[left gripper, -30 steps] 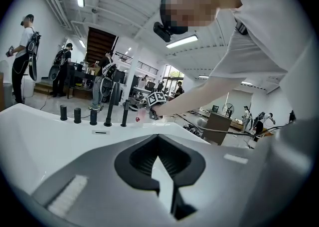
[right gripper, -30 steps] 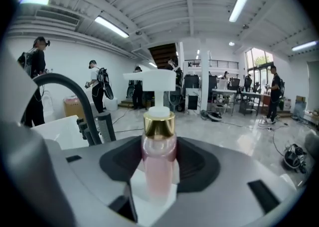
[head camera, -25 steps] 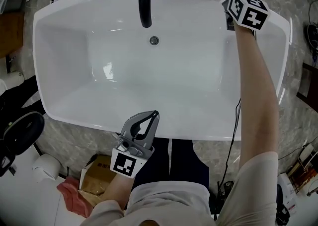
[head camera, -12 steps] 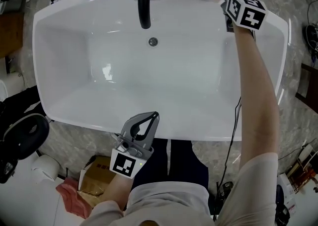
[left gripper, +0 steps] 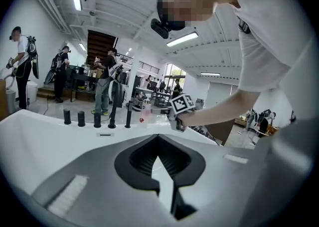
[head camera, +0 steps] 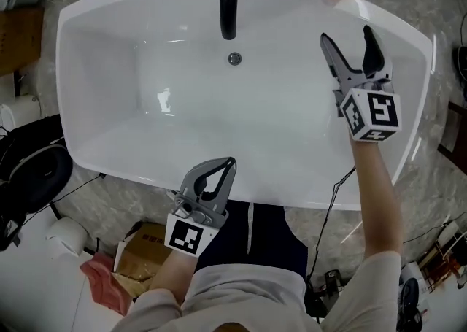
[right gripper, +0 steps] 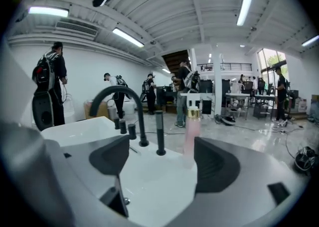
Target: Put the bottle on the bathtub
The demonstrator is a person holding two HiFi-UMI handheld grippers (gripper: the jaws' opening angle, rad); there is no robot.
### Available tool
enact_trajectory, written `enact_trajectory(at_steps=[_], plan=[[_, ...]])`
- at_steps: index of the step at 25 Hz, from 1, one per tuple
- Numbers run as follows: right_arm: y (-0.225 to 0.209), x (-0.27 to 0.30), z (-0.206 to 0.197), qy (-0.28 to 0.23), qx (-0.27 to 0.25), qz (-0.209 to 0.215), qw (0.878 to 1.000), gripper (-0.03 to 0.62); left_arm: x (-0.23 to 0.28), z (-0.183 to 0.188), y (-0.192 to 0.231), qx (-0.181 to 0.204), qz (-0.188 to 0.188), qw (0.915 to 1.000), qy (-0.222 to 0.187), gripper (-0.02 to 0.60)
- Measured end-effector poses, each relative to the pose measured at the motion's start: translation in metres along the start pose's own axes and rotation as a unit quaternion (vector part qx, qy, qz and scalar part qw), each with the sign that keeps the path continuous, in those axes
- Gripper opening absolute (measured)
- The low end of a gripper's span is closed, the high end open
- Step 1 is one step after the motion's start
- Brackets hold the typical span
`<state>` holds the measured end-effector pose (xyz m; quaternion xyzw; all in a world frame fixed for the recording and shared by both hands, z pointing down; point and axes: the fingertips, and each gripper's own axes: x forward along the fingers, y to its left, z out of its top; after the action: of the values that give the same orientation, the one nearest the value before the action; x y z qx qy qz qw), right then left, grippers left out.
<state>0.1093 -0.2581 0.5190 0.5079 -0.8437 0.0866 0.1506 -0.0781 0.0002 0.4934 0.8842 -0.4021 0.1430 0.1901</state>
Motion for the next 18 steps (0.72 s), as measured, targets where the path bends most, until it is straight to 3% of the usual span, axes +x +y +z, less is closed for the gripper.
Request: enact_trajectory(at_steps=[3, 11, 17, 18], plan=[[0.041, -0.049, -0.004, 0.003, 0.004, 0.029, 1.0, 0.374, 0.004, 0.006, 0.003, 0.003, 0.003, 1.0, -0.007, 0.009], [0.123, -0.171, -0.049, 0.051, 0.063, 0.052, 0.995, 0.373, 0.012, 0.018, -0.011, 0.021, -0.002, 0.9995, -0.024, 0.009], [0.137, -0.204, -0.059, 0.08, 0.065, 0.056, 0.993, 0.366, 0.018, 0.018, -0.023, 0.027, -0.019, 0.9993, -0.018, 0.009], [0.137, -0.208, -0.061, 0.086, 0.065, 0.059, 0.992, 0.14, 0.018, 0.019, -0.024, 0.03, -0.02, 0.9992, -0.018, 0.009]])
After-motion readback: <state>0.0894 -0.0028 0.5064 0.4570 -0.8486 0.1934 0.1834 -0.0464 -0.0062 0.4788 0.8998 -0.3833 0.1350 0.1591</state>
